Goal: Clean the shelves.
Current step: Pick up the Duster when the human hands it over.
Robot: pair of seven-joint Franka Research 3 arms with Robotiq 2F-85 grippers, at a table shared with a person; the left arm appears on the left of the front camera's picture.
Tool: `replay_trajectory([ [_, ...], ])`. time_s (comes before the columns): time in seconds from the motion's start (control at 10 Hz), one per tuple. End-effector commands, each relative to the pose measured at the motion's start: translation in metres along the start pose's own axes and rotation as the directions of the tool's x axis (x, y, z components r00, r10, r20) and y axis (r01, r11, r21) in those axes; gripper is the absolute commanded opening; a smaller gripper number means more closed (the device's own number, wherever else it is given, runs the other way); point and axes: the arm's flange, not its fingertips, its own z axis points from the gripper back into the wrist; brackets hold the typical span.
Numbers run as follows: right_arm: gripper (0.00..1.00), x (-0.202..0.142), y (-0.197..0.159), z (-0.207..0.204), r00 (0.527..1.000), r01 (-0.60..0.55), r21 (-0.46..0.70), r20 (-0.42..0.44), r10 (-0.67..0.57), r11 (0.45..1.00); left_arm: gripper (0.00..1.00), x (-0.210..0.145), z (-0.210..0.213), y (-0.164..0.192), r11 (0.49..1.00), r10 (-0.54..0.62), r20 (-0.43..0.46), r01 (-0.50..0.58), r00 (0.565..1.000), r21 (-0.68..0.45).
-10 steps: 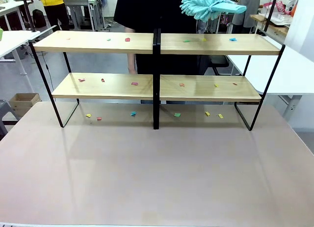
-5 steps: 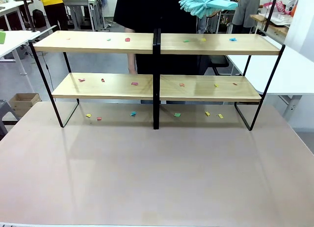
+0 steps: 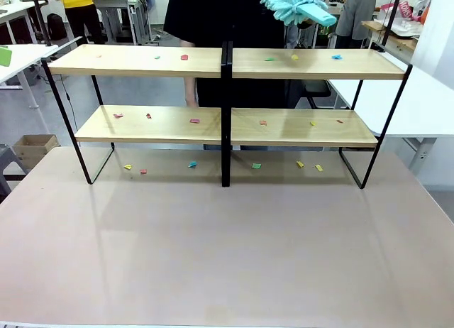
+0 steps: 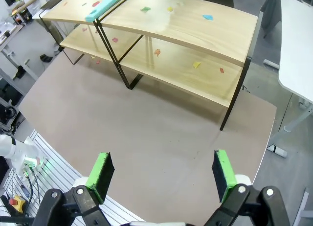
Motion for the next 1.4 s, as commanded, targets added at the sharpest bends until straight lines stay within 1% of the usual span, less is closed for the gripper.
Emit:
replay_trajectory([
  [0.0,1.0,-0.0002,0.0003,0.0001,1.0,-0.001,0.001,-0.001,0.001,1.0,1.0,-0.0001,0.0009,-0.0002,1.0,0.001,0.002,-0.001,1.0,0.001],
  [1.3,1.0,-0.0002,0.0003,0.0001,1.0,-0.001,0.001,-0.001,0.001,1.0,1.0,-0.0001,0.0009,-0.0002,1.0,0.001,0.002,-0.001,1.0,0.001],
])
